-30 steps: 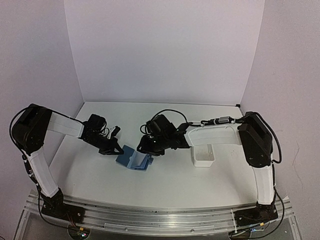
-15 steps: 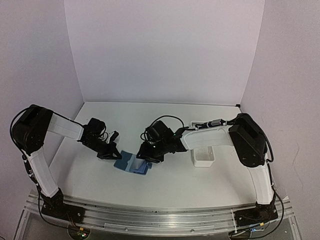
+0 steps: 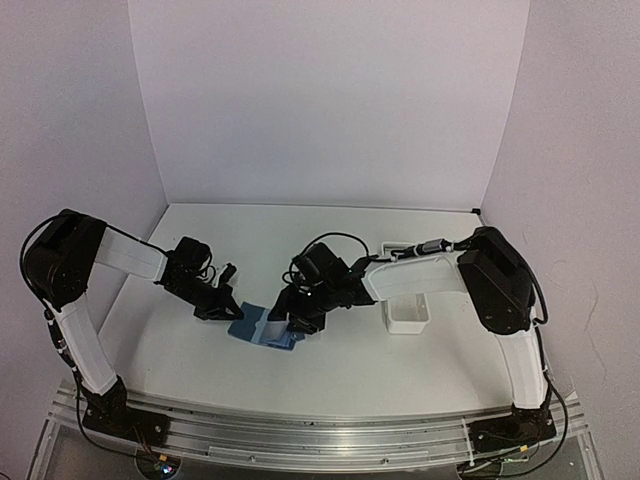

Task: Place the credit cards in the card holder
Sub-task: Open the card holder at the center of the board.

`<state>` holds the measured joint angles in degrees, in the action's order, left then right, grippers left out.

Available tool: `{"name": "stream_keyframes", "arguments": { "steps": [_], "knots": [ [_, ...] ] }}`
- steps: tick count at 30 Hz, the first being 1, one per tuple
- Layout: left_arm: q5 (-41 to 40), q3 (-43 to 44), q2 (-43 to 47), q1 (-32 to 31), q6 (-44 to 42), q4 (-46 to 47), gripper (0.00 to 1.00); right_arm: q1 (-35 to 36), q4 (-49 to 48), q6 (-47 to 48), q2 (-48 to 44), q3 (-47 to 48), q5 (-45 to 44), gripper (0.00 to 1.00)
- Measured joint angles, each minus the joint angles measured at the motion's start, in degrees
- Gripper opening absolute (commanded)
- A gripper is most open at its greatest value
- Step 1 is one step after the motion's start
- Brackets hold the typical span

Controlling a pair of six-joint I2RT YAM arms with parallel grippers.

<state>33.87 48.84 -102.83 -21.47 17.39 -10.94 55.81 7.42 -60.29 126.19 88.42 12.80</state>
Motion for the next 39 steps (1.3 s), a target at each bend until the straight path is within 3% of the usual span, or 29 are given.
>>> {"name": "stream_keyframes", "arguments": {
  "steps": [16,22,29,34,37,39],
  "knots": [
    [1.4,0.0,-0.1,-0.9,1.7,0.0,0.01,0.9,-7.3,1.2,8.9,11.5,3.9,0.52],
    [2.8,-0.3,-0.3,0.0,2.2,-0.2,0.12,0.9,-8.9,1.8,11.7,11.5,3.6,0.47],
    [3.9,-0.2,1.3,3.8,-0.1,-4.6,0.18,0.9,-10.4,2.5,11.7,10.5,1.3,0.38],
    [5.2,-0.2,7.3,7.6,-8.2,-9.9,0.33,0.8,-11.7,4.5,11.7,9.5,0.5,0.37],
    [9.4,-0.2,13.9,7.8,-20.5,-11.4,0.47,0.7,-11.7,6.7,11.7,9.6,0.6,0.36],
    [12.5,-0.2,18.6,6.3,-33.2,-12.8,0.55,0.7,-11.6,8.3,11.8,9.7,0.9,0.36]
  ]
}}
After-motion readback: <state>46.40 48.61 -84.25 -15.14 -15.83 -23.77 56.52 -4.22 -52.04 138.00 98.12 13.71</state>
